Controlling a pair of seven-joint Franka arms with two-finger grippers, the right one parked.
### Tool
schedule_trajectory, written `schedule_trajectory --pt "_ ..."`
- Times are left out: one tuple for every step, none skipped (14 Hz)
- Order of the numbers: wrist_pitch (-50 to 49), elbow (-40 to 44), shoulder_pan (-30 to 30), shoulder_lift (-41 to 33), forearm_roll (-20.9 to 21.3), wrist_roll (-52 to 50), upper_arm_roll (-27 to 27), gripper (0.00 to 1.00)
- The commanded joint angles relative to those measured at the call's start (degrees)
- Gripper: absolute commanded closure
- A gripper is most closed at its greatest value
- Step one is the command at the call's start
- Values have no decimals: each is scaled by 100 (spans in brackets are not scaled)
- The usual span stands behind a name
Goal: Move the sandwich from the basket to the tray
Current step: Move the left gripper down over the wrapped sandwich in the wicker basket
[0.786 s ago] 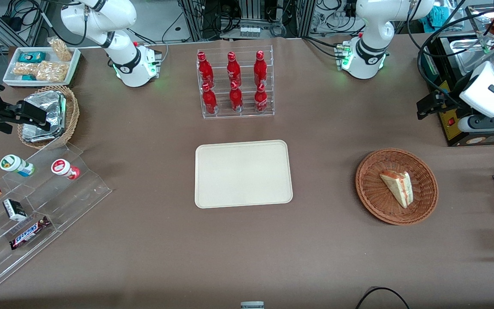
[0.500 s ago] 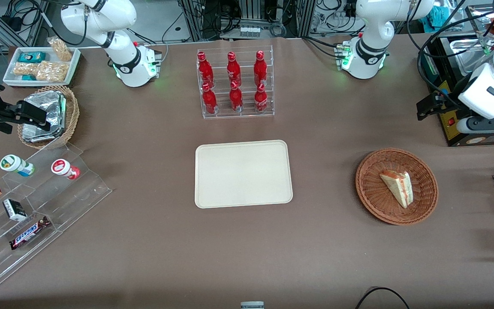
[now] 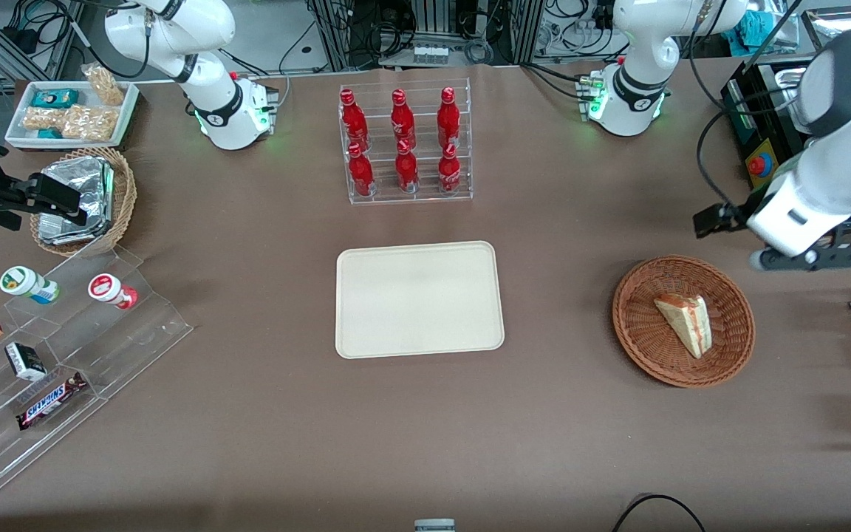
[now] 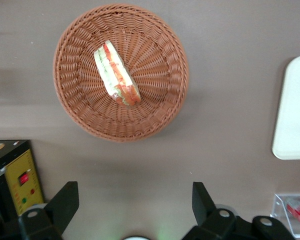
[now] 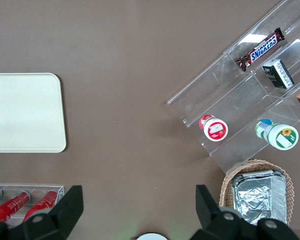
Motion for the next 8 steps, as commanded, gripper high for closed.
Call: schedule_trajectory --pt "917 -780 102 27 72 97 0 0" --pt "1251 -947 111 106 81 105 9 0" --pt "1602 -1132 163 176 81 106 9 0" --pt "1954 -1299 225 255 72 97 9 0" --pt "2236 -1431 269 317 72 45 9 0" --pt "2491 -1528 278 378 55 -17 9 0" --pt "2650 -1555 278 492 11 -270 70 0" --pt "2800 -1529 278 641 -7 -803 140 0"
